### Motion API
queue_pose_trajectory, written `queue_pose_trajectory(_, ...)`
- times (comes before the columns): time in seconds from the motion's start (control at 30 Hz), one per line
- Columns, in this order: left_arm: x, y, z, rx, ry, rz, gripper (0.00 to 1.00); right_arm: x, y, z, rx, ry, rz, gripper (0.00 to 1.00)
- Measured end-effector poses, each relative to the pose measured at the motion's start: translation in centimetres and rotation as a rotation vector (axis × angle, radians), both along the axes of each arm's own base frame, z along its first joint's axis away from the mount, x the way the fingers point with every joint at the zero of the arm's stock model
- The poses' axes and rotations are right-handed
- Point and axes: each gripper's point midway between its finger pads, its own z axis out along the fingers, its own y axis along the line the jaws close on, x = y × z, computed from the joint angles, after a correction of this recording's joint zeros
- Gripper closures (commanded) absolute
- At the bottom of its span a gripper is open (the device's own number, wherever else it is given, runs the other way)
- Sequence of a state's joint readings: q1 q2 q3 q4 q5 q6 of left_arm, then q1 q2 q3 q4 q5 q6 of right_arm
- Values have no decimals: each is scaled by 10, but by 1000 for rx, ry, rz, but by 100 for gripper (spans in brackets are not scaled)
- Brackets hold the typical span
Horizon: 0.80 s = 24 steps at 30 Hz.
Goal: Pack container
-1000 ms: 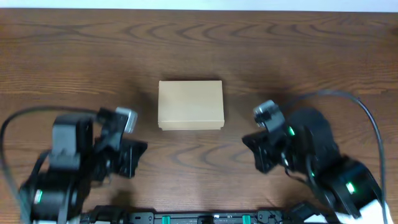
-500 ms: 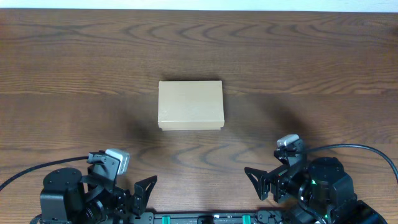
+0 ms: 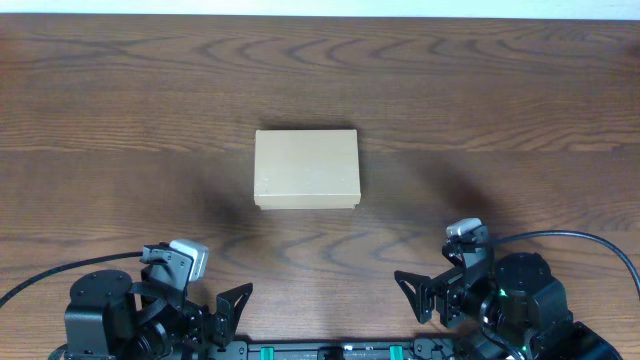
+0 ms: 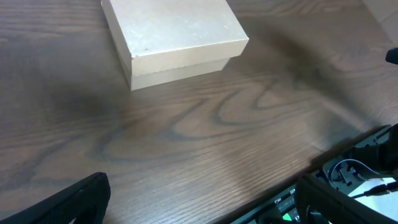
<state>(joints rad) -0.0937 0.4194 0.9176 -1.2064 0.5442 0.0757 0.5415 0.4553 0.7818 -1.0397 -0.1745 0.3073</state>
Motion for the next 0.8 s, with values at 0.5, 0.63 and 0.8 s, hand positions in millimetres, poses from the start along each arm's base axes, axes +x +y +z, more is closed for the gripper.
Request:
queue_pose_trajectory(0.5,61,19,-17,55,-398,124,5,0,-1,-3,-6,6,-2,1)
queue_pose_trajectory(0.63,77,17,-51,25,-426,139,5,0,-1,-3,-9,6,-5,1)
queue_pose_trajectory(0.8,86,15,-81,-20,-431,162,5,0,-1,-3,-9,5,-6,1)
